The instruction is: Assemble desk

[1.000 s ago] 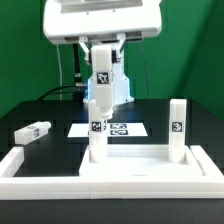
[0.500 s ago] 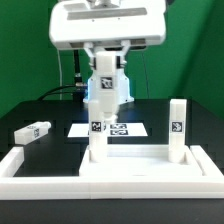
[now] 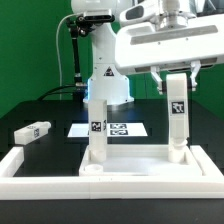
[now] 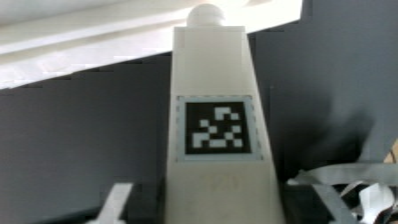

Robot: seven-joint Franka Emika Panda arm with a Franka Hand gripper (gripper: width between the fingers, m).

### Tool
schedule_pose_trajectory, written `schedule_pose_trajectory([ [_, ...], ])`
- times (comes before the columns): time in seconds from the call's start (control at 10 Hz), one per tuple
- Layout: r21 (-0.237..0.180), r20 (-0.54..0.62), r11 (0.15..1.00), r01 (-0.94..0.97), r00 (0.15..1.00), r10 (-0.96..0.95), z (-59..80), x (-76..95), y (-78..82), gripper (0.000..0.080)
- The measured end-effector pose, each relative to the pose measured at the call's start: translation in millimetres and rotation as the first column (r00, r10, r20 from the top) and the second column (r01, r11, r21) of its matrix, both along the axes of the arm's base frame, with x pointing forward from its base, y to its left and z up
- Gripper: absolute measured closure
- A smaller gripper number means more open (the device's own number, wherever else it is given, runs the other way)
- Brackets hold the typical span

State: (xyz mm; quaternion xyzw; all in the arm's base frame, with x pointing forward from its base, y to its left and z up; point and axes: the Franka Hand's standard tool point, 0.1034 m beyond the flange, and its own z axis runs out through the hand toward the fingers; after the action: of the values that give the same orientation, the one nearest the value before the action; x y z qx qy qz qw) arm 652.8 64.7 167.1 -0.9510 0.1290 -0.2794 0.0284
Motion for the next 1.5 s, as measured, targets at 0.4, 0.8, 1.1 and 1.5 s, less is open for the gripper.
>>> schedule_pose_trajectory([
  [0.4, -0.101, -0.014, 0.990, -0.099, 0.995, 0.098, -9.8, -5.5, -0.8, 0.0509],
  [0.8, -0.122, -0.029, 0.986, -0.117, 0.993, 0.114, -26.9, 1.1, 16.6, 0.0509],
  [1.1, -0.115, -0.011, 0.987, -0.112, 0.994, 0.112, -30.4, -2.8, 23.1, 0.0509],
  [1.5, -0.123, -0.018, 0.985, -0.122, 0.993, 0.120, -43.1, -5.8, 27.3, 0.0509],
])
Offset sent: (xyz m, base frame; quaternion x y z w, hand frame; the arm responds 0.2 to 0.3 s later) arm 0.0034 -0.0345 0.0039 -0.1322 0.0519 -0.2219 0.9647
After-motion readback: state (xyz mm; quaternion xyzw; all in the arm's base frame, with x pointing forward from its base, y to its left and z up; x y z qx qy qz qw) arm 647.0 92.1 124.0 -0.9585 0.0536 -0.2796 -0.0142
